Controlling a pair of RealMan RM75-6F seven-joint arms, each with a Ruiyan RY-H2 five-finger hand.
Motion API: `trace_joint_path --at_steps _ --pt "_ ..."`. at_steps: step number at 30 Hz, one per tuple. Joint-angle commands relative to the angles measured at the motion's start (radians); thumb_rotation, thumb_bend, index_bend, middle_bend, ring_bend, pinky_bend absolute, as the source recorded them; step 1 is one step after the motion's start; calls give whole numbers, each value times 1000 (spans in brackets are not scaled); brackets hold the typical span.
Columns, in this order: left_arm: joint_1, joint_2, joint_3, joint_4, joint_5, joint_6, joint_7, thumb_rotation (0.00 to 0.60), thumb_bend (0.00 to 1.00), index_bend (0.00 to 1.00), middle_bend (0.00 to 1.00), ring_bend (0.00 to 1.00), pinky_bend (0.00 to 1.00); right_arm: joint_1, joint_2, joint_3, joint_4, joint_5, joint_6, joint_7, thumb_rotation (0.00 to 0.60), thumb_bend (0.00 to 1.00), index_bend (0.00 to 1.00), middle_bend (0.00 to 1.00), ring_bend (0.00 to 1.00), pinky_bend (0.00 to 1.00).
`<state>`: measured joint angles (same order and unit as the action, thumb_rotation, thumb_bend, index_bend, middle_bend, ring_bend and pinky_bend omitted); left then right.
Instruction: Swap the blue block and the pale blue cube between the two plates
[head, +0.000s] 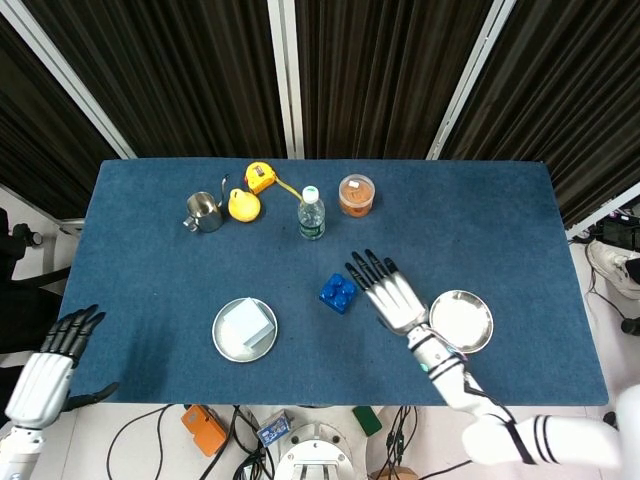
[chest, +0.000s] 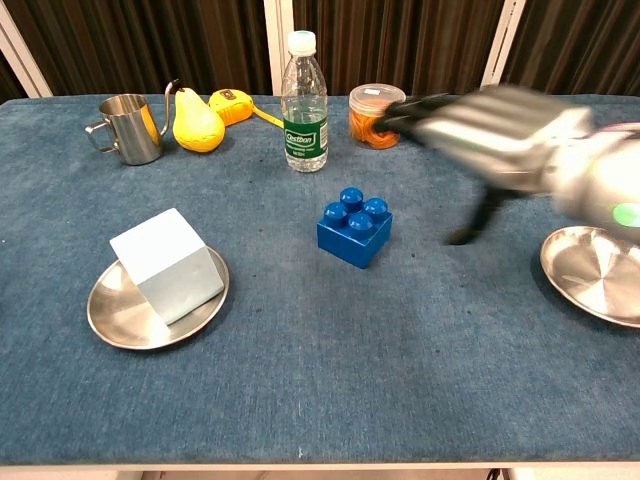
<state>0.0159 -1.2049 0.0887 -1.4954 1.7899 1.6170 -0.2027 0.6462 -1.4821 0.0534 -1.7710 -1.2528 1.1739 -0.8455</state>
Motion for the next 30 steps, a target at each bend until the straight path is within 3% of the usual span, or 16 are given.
trace_joint_path --at_steps 1,4,6,9,13,18,22,30 --pt "-96 -13 32 -65 80 -110 -17 600 71 1 0 0 113 -279 249 -269 -48 -380 355 245 600 250 0 0 0 27" --pt "-164 -20 15 -169 55 -238 59 600 91 1 0 0 113 -406 275 -345 66 -452 495 354 600 250 0 0 0 0" --pt "-196 -43 -10 -223 10 -309 124 600 91 0 0 0 113 -461 277 -365 125 -456 540 426 600 250 0 0 0 0" --pt "-240 -102 -50 -295 -75 -408 210 600 90 1 0 0 113 -514 272 -359 185 -436 571 545 600 250 0 0 0 0" --pt "-302 -176 -107 -330 -203 -521 319 600 89 0 0 0 111 -525 283 -327 198 -451 568 571 600 250 0 0 0 0" --pt "-343 -287 -171 -302 -325 -540 514 600 84 1 0 0 86 -534 294 -298 192 -443 531 571 600 250 0 0 0 0" --pt "-368 -353 -198 -293 -422 -552 589 600 69 0 0 0 86 -543 301 -278 186 -441 516 580 600 250 0 0 0 0" --pt "-409 -433 -210 -254 -576 -545 752 600 53 0 0 0 98 -557 322 -253 179 -453 483 607 600 250 0 0 0 0"
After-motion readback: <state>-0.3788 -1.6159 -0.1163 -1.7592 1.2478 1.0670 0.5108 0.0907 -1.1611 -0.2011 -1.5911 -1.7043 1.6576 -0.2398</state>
